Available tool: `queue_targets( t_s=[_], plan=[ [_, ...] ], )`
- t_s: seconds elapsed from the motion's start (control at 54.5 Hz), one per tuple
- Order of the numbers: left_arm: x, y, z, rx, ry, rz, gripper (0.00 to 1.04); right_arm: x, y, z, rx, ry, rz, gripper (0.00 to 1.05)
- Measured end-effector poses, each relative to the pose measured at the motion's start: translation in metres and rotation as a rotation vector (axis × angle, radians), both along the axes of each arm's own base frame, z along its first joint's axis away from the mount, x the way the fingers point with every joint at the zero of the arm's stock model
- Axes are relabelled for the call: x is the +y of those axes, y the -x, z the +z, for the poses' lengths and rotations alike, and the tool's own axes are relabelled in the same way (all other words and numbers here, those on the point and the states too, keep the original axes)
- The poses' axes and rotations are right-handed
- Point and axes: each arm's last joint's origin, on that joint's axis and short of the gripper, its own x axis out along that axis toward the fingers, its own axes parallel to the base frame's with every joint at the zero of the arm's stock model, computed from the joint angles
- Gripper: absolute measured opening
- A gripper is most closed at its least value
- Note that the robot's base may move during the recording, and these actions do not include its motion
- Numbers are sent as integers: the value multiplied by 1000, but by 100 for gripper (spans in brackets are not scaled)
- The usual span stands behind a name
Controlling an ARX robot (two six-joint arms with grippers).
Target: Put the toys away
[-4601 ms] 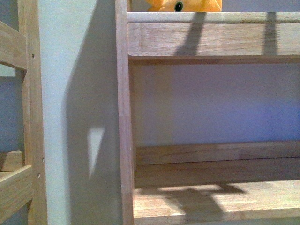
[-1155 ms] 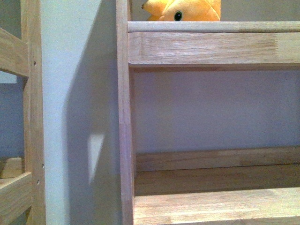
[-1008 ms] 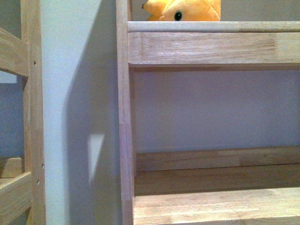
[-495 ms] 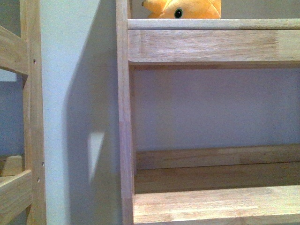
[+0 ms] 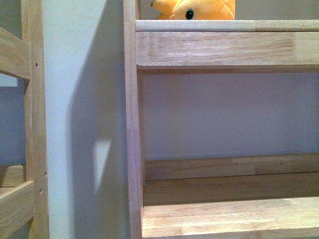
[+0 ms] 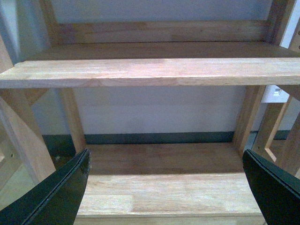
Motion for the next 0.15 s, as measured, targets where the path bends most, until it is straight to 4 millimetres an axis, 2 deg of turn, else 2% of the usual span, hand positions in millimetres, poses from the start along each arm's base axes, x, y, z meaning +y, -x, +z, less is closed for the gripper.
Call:
queue_targets(
  t_s=[0.147],
  plan=[
    [0, 0, 0, 0, 0, 0, 98, 0, 0, 0, 0, 0, 0, 98]
  ],
)
